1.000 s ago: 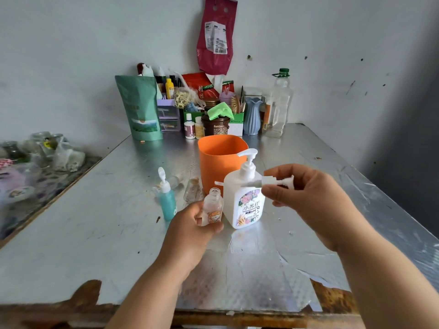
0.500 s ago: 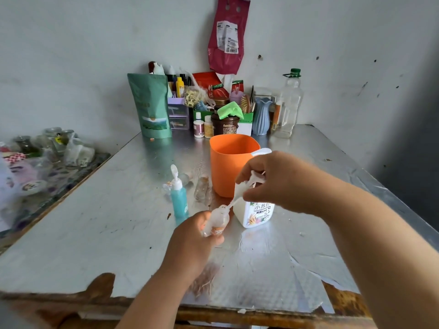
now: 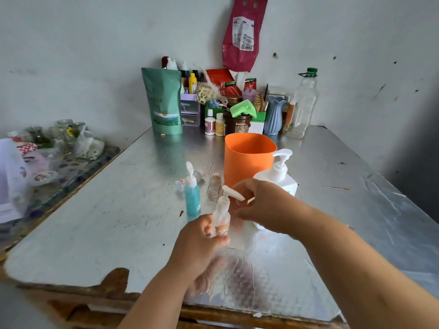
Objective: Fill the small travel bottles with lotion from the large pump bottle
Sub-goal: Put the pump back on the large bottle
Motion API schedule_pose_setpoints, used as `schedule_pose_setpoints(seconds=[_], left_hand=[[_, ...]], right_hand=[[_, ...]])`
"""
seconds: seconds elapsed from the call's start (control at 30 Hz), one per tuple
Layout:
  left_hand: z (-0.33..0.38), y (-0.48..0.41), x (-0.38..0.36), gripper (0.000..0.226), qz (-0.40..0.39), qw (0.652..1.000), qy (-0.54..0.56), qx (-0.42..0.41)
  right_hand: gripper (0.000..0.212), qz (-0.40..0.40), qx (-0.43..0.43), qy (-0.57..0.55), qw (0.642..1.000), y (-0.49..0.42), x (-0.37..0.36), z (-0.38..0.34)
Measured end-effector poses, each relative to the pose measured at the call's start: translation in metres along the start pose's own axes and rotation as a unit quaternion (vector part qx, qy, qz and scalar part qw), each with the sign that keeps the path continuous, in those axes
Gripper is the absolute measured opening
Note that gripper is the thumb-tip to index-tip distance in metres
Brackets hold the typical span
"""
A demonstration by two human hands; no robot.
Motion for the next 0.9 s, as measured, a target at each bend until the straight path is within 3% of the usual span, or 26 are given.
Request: schedule_pose_setpoints(seconds=[0.1, 0.23, 0.43, 0.57, 0.63, 0.77, 0.9], left_hand=[[-0.004, -0.003, -0.005, 0.021, 0.005, 1.000, -0.004, -0.011], [-0.011, -0.007, -0.009, 0.027, 0.007, 1.000, -0.002, -0.023], [-0.020, -0.009, -0.015, 0.024, 0.019, 0.999, 0.022, -0.044], [-0.019, -0.010, -0.017, 0.021, 0.031, 0.998, 0.012, -0.057], [-0.019, -0.010, -0.016, 0.021, 0.039, 0.997, 0.014, -0.062], [-0.019, -0.010, -0.017, 0.021, 0.043, 0.996, 0.015, -0.070], [-0.019, -0.011, -0.018, 0.027, 0.056, 0.996, 0.004, -0.069]], right_hand=[[0.034, 0.017, -0.009, -0.069, 0.997, 0.002, -0.016, 0.006], [0.007, 0.043, -0.007, -0.125, 0.991, 0.000, -0.031, 0.008], [0.030, 0.044, -0.022, -0.125, 0.991, -0.003, -0.037, 0.016], [0.017, 0.059, 0.002, -0.136, 0.989, -0.002, -0.038, 0.017], [0.022, 0.083, -0.017, -0.143, 0.986, -0.002, -0.039, 0.019], [0.031, 0.053, -0.029, -0.189, 0.980, 0.001, -0.047, 0.023], [0.026, 0.113, -0.031, -0.171, 0.978, 0.002, -0.049, 0.024]])
Point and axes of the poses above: each hand's wrist, its own y-axis away from the middle knuckle, its own x-axis out of the back of the hand, z = x × y, the point moved 3 cm from there along -y, towards the middle knuckle, and after that the axes turned 15 degrees about z, right-handed, at the moved point
